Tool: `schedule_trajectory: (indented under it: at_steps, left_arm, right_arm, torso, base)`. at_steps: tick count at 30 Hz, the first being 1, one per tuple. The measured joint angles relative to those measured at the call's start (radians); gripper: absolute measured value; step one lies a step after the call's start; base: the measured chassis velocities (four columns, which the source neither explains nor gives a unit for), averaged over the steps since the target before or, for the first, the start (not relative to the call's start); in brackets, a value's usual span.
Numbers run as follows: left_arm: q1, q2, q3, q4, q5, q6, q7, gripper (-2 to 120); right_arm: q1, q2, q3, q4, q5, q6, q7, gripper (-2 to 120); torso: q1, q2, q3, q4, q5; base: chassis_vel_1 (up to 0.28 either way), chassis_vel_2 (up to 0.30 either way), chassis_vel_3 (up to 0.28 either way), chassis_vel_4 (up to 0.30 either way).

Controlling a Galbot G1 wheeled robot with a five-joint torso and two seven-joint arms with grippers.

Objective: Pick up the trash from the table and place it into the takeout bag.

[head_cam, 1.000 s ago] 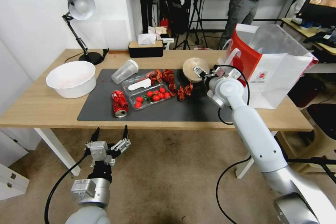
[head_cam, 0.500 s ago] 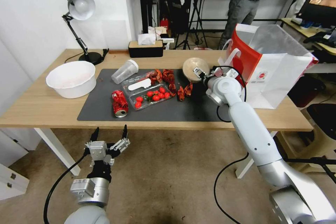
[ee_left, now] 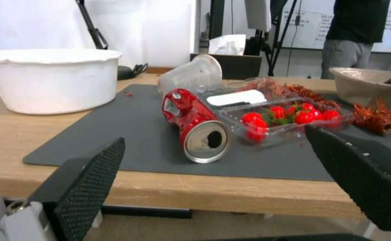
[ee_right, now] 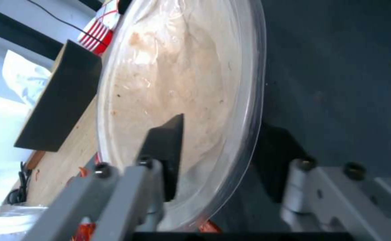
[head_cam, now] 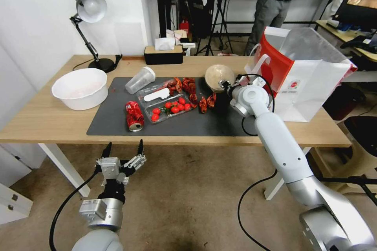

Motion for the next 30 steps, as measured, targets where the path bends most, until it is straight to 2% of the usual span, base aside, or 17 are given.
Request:
schedule_trajectory:
  at_steps: [1,2,3,4,5,8,19,26,29,30]
  left_arm:
    - [0.000,0.000,0.000,0.000,0.000,0.000,0.000,100]
    - [-0.001,0.001,0.000,0.000,-0.001,0.000,0.000,100]
    - [-0.001,0.001,0.001,0.000,-0.001,0.000,0.000,100]
    - [-0.002,0.002,0.001,0.000,-0.001,0.000,0.000,100]
    - [-0.002,0.002,0.001,0.000,-0.001,0.000,0.000,100]
    - [-0.002,0.003,0.002,0.000,-0.002,0.000,0.000,100]
    - [-0.005,0.003,-0.003,-0.002,-0.002,0.000,0.003,100]
    - [-0.005,-0.003,0.001,-0.002,0.001,0.000,0.003,100]
    - [-0.003,-0.007,0.001,-0.003,0.005,-0.001,0.002,100]
    - [-0.003,-0.007,0.001,-0.003,0.005,-0.001,0.002,100]
  right_arm:
    - [-0.001,-0.001,0.000,0.003,0.000,0.000,0.001,30]
    - [-0.006,-0.004,0.003,0.010,0.000,0.000,0.004,22]
    - [-0.008,-0.006,0.003,0.014,0.000,0.000,0.005,21]
    - [-0.013,-0.010,0.006,0.022,0.000,0.000,0.007,14]
    - [-0.013,-0.010,0.006,0.022,0.000,0.000,0.007,14]
    - [-0.023,-0.021,0.015,0.044,-0.003,0.000,0.009,2]
    - [-0.055,-0.065,0.020,0.155,-0.065,0.005,-0.017,1]
    - [-0.090,-0.113,0.000,0.261,-0.236,0.022,-0.130,1]
    - [-0.114,-0.140,-0.009,0.308,-0.395,0.043,-0.229,1]
    - [-0.114,-0.140,-0.009,0.308,-0.395,0.043,-0.229,1]
  torso:
    - [0.000,0.000,0.000,0.0000,0.0001]
    - [0.000,0.000,0.000,0.0000,0.0001]
    - [0.000,0.000,0.000,0.0000,0.0001]
    - [0.000,0.000,0.000,0.0000,0.0001]
    - [0.000,0.000,0.000,0.0000,0.0001]
    - [0.000,0.000,0.000,0.0000,0.0001]
    - [0.000,0.000,0.000,0.0000,0.0001]
    - [0.000,0.000,0.000,0.0000,0.0000]
    - [0.000,0.000,0.000,0.0000,0.0000]
    - [0.000,0.000,0.000,0.0000,0.0000]
  base:
    - [0.000,0.000,0.000,0.000]
    - [0.000,0.000,0.000,0.000]
    - [0.000,0.000,0.000,0.000]
    - [0.000,0.000,0.000,0.000]
    - [0.000,0.000,0.000,0.000]
    - [0.000,0.000,0.000,0.000]
    - [0.000,0.000,0.000,0.000]
    - [0.000,0.000,0.000,0.000]
    - [0.000,0.000,0.000,0.000]
    - [0.000,0.000,0.000,0.000]
